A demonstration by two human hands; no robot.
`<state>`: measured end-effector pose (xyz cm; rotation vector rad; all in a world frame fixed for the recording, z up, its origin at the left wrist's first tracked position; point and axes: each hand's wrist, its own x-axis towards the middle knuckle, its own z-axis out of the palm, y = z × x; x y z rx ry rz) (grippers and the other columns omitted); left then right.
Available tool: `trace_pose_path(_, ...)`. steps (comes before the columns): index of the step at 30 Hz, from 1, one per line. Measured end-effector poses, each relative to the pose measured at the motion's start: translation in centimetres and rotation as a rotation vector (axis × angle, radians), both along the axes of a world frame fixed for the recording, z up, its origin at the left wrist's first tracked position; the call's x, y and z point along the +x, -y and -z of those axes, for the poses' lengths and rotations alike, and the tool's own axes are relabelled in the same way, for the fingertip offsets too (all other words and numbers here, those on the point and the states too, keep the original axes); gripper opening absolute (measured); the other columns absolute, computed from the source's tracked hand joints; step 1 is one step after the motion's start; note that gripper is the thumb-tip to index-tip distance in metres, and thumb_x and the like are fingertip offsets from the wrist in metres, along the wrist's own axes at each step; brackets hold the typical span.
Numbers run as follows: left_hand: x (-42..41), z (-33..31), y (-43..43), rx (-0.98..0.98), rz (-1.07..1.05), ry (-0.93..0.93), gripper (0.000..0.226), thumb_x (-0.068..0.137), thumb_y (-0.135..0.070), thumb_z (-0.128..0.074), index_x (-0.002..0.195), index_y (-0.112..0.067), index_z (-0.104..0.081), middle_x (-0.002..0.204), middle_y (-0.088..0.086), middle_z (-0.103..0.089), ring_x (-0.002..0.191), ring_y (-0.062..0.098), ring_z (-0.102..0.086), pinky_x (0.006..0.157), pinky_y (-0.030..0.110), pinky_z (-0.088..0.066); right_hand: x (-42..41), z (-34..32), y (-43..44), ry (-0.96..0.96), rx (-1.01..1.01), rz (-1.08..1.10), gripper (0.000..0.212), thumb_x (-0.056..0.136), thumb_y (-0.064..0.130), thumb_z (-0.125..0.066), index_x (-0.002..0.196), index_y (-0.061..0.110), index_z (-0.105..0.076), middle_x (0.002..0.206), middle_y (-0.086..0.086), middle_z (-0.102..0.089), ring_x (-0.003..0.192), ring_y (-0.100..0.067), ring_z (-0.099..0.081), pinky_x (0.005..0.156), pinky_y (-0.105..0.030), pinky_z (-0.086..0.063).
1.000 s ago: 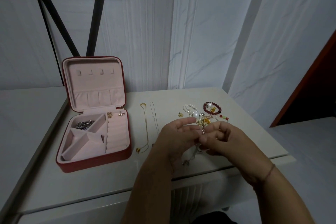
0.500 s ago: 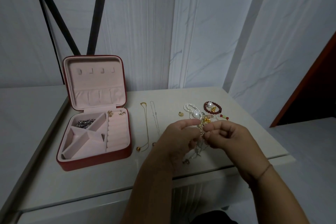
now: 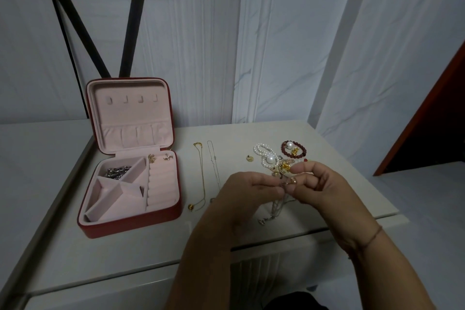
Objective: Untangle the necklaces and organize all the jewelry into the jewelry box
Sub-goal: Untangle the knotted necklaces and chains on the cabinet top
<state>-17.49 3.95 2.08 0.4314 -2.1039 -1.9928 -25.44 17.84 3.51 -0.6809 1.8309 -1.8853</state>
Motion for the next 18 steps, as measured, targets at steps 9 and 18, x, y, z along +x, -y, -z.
trace_pose_path(9, 0.07, -0.17, 0.2, 0.082, 0.003, -0.007, 0.008, 0.082, -0.01, -0.071, 0.088, -0.015, -0.072, 0.069, -0.008, -0.071, 0.058, -0.006, -0.06, 0.056, 0.008, -0.043, -0.29, 0.05, -0.12, -0.006, -0.014, 0.05, 0.018, 0.077, -0.011, -0.065, 0.093, -0.003, -0.063, 0.066, -0.005, -0.068, 0.058, -0.004, -0.062, 0.056, -0.011, -0.047)
trace_pose_path(18, -0.38, -0.13, -0.22, 0.269, -0.112, 0.088, 0.014, 0.087, -0.017, -0.063, 0.092, -0.005, -0.069, 0.086, 0.008, -0.068, 0.079, 0.012, -0.061, 0.068, 0.022, -0.047, -0.22, 0.22, 0.03, -0.052, 0.024, 0.043, 0.013, 0.08, -0.008, -0.064, 0.086, 0.003, -0.068, 0.065, -0.001, -0.067, 0.056, 0.0, -0.059, 0.055, -0.01, -0.045)
